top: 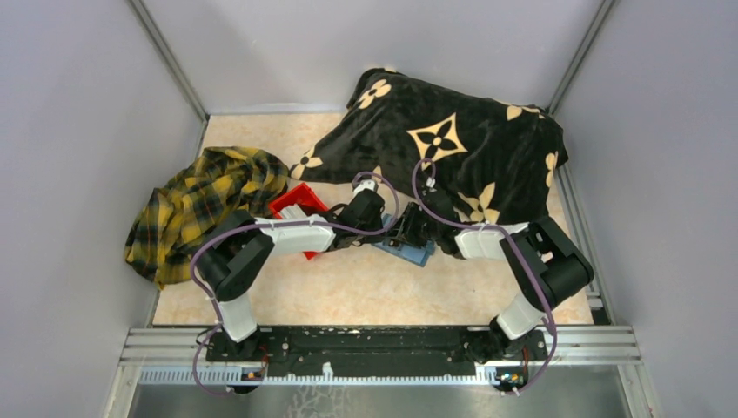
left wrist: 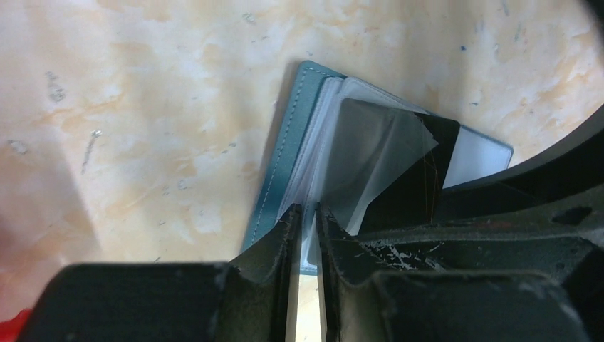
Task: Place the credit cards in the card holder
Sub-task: Insert the credit card into the card holder.
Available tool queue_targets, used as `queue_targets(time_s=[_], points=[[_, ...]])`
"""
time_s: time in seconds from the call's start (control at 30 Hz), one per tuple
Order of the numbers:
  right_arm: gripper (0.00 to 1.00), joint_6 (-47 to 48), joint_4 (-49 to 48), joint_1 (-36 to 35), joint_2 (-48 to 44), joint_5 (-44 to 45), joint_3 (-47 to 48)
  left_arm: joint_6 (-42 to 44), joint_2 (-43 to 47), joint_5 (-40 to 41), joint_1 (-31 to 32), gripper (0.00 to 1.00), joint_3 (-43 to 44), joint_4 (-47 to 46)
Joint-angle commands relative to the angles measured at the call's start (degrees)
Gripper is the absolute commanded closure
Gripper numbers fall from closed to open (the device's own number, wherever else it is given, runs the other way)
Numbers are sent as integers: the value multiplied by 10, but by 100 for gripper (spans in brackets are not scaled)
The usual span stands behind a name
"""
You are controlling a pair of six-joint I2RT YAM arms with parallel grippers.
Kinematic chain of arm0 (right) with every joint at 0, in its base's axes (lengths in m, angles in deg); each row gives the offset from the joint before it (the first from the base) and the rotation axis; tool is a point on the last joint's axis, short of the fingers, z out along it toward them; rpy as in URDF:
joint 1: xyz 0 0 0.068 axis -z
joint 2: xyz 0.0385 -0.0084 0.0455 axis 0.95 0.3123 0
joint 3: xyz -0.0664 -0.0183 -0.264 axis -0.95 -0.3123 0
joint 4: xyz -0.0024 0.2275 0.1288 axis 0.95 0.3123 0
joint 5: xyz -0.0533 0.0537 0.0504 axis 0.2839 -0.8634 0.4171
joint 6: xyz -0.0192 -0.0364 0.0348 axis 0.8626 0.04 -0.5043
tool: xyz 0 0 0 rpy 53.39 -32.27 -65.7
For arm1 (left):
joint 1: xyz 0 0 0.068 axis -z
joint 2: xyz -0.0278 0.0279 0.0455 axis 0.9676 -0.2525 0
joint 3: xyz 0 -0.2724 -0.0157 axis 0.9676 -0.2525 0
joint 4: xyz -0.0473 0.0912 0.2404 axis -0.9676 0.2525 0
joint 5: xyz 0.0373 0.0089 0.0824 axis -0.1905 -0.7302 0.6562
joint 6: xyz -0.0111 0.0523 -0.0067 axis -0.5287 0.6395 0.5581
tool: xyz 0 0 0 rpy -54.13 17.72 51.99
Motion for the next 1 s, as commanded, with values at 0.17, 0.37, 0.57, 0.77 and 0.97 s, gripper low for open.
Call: queue_targets(time_s=[0.17,0.37,0.57,0.77,0.97], points=[[57,89,251,-11,-21,119,-9,-3,-74,-41,10,81,-53,73],[55,104,286,-11,-31,142,-6,-7,-66,-42,10,77,-57,70],[54,105,300,-11,-52,152,-16,-11,-47,-39,9,72,-59,67],[53,109,313,-11,-84,153,-14,-14,-36,-34,8,69,-62,65],[53,112,334,-11,-115,164,-3,-17,-25,-31,3,68,-74,59]])
